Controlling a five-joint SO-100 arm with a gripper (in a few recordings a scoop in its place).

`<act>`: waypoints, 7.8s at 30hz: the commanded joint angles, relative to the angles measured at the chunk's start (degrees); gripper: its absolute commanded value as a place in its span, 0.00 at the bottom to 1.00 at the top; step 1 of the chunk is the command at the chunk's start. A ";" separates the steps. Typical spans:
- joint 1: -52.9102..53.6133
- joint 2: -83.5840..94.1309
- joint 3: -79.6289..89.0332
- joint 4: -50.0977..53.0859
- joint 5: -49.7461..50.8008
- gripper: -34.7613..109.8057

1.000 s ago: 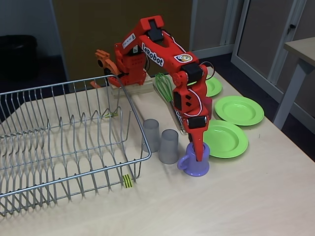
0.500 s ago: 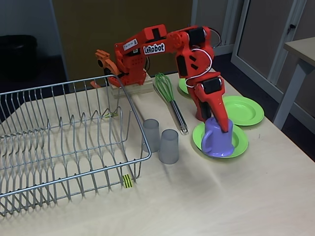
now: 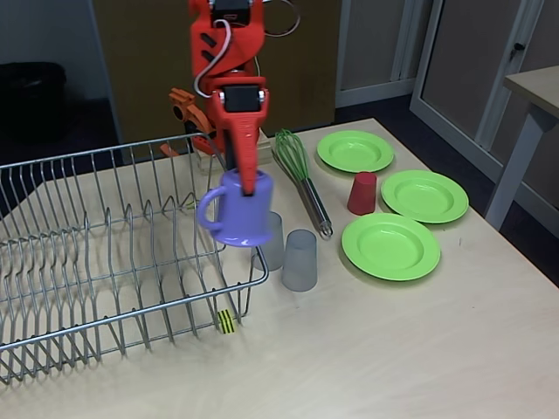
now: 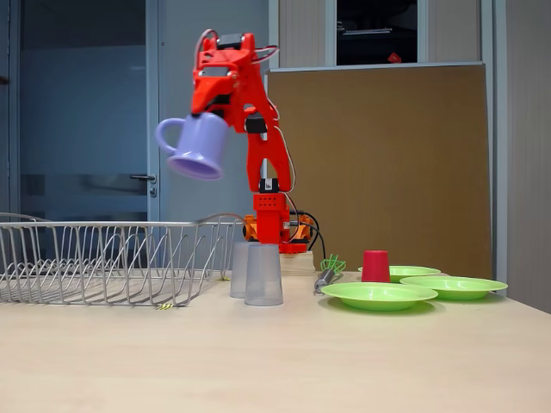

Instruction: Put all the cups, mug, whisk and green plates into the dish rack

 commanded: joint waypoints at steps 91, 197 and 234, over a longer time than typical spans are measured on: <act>-28.13 11.69 64.86 -44.47 61.79 0.52; 22.59 -23.29 2.46 -1.93 -18.98 0.50; -18.81 21.80 57.48 -8.00 18.11 0.54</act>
